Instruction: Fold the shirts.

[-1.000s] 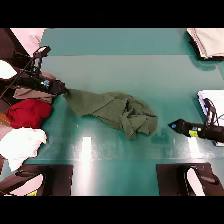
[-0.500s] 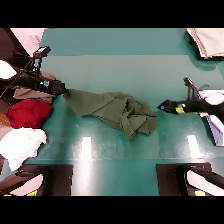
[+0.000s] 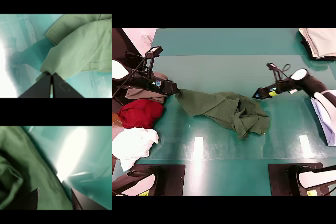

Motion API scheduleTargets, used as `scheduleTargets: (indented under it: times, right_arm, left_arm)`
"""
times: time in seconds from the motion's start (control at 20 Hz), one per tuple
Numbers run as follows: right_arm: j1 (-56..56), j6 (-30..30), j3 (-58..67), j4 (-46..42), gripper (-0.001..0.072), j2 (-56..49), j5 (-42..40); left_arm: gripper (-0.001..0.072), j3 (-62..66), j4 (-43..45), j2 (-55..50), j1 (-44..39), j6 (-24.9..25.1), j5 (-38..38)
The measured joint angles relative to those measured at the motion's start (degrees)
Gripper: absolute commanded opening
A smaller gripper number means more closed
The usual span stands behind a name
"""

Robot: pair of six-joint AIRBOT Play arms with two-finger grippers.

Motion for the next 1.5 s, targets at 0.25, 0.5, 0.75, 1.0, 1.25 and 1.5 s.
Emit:
scheduleTargets:
  times: [0.25, 0.5, 0.75, 1.0, 1.25, 1.5]
  right_arm:
    - [4.52, -0.59, 9.44, -0.02, 0.0365, -7.89, 4.48]
    - [7.08, -0.74, 13.18, -0.11, 0.0014, -11.52, 5.31]
    - [4.9, 0.37, 14.01, -2.14, 0.0014, -4.74, 2.95]
    - [-1.77, 3.74, 14.21, -10.6, 0.0013, 14.75, 3.34]
    - [-8.57, 4.9, 14.23, -13.77, 0.0013, 34.62, 3.91]
    - [-14.71, 5.77, 15.52, -14.73, 0.0013, 48.59, 2.78]
  left_arm:
    - [0.0024, 0.0, -0.02, 0.0, 0.0, 0.0, -0.07]
    - [0.0023, 0.0, -0.02, 0.0, 0.0, 0.0, -0.76]
    - [0.0023, 3.32, 0.33, 1.09, 0.02, -0.02, -1.4]
    - [0.0023, 16.98, -0.17, 5.88, 0.0, -0.02, -2.86]
    - [0.0023, 32.04, -5.95, 9.75, 0.02, -0.04, -9.42]
    - [0.0023, 46.36, -11.87, 10.78, 0.02, -2.36, -14.64]
